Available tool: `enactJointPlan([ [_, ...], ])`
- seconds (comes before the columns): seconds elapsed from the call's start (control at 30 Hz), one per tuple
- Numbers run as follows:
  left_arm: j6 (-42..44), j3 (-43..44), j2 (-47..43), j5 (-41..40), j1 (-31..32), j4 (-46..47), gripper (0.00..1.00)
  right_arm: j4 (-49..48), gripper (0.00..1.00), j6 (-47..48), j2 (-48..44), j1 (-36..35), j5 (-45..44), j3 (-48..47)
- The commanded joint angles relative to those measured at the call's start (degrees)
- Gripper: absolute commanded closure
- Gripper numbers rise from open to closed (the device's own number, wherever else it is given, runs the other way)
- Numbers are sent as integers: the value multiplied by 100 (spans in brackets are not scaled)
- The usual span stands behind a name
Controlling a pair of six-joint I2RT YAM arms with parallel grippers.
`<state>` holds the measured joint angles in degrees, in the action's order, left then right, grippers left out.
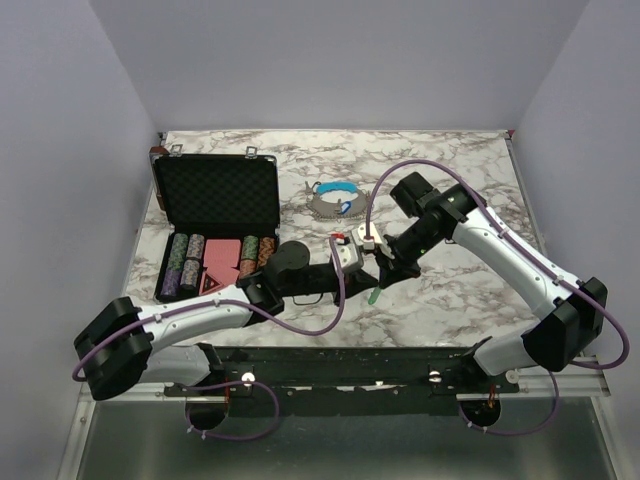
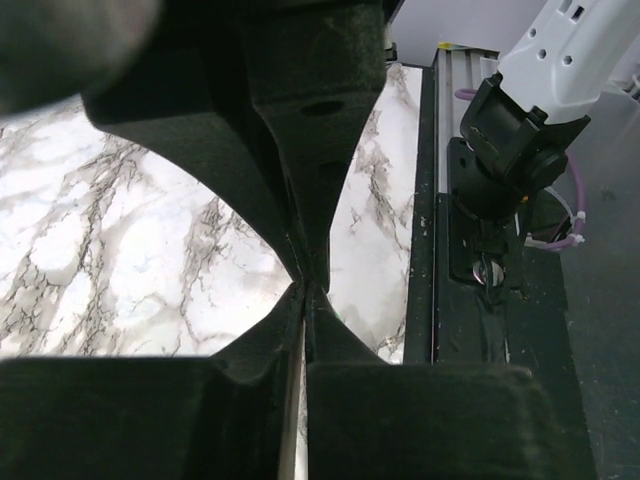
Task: Put the keys on the keyring
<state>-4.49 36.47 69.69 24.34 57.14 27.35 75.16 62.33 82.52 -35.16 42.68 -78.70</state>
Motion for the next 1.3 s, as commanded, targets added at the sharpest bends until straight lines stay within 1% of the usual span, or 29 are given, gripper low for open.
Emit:
enactJointPlan([
  [0.0,62,194,132,115,34,-265,100,17,100,-80,-8,-35,329,-93],
  [0.23,89,308,203,106,42,-582,100,-18,100,-106,-69,-35,347,-76],
  [0.3,98,317,194,45,34,-661,93,-27,100,-133,-78,-35,347,-67],
  [0.37,141,300,159,19,34,-705,90,-45,100,-133,-96,-35,355,-58],
  [0.53,212,317,124,-17,34,-854,92,-27,99,-142,-113,-35,382,-58],
  [0.6,238,335,132,1,34,-907,96,-36,99,-150,-105,-35,391,-67],
  [0.63,256,335,132,36,34,-916,100,-36,100,-150,-113,-35,399,-67],
  [0.77,282,291,80,27,42,-943,100,-88,99,-221,-131,-35,426,-58],
  [0.93,168,-43,-306,-368,34,-556,100,-299,92,-475,-210,-35,470,3],
  [0.97,151,-148,-394,-438,34,-416,100,-352,89,-528,-227,-35,478,29],
  [1.2,-315,-789,-834,-702,-28,436,100,-668,75,-932,-280,-18,601,135],
  [1.27,-499,-1009,-904,-790,-63,822,100,-756,69,-1047,-289,52,645,144],
])
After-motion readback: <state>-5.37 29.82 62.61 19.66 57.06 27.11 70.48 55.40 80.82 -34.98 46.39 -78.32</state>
